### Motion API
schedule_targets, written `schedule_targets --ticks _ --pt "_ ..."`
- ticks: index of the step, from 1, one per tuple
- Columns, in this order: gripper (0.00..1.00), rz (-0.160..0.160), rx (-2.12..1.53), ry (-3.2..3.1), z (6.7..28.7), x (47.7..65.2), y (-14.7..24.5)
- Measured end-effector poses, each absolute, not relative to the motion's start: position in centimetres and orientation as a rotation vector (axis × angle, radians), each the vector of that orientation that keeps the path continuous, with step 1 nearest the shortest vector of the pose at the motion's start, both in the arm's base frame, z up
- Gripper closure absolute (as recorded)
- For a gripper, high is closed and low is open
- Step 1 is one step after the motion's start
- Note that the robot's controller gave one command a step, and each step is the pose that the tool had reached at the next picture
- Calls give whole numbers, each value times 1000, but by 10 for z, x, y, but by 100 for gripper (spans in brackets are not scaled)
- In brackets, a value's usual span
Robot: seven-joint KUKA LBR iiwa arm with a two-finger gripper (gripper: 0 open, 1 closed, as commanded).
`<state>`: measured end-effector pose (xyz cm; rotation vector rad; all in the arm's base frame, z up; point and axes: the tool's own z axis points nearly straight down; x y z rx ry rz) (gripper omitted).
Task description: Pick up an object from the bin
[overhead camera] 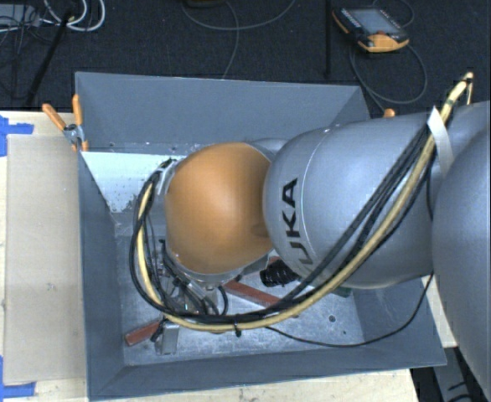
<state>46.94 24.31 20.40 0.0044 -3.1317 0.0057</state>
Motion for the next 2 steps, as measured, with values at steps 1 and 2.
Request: schedule_targets --ticks 1,2 --pt "0 3 349 -3116 66 493 221" --pt "100 0 346 -3121 69 494 222"
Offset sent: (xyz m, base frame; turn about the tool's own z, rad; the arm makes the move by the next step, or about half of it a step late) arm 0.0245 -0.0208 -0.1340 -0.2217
